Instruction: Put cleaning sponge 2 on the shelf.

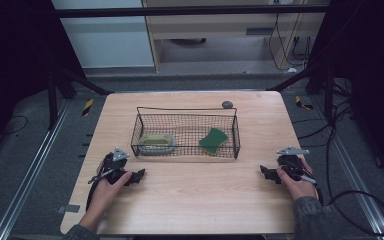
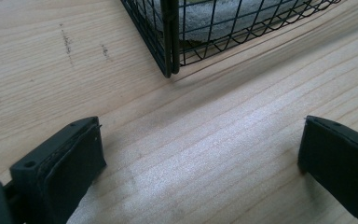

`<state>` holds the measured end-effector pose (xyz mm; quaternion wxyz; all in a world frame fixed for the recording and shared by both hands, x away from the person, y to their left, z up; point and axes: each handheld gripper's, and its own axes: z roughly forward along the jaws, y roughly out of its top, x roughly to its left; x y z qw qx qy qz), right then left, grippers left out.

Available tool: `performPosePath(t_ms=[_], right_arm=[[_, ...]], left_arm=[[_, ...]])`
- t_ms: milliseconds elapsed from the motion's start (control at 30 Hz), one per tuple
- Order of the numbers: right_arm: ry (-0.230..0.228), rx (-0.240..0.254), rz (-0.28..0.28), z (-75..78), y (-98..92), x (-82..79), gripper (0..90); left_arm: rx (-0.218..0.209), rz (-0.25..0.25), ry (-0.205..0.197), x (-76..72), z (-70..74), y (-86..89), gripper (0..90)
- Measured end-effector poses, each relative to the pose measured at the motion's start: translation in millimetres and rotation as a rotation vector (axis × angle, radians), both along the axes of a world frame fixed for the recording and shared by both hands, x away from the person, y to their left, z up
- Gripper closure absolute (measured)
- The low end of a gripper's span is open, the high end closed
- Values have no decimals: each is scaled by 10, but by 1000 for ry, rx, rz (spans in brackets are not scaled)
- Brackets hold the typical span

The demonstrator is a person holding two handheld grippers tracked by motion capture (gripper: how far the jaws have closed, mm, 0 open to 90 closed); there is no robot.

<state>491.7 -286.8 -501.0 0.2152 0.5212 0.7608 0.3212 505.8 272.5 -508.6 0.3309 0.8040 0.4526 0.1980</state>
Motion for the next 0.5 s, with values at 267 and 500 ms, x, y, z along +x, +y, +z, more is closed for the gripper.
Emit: performPosePath(t_ms=[267,500], right_arm=[[-14,11,-28,-73,1,43,81],[-26,27,-63,-99,-17,104,72]], left_arm=[[0,0,0,0,0,0,0],[0,0,0,0,0,0,0]])
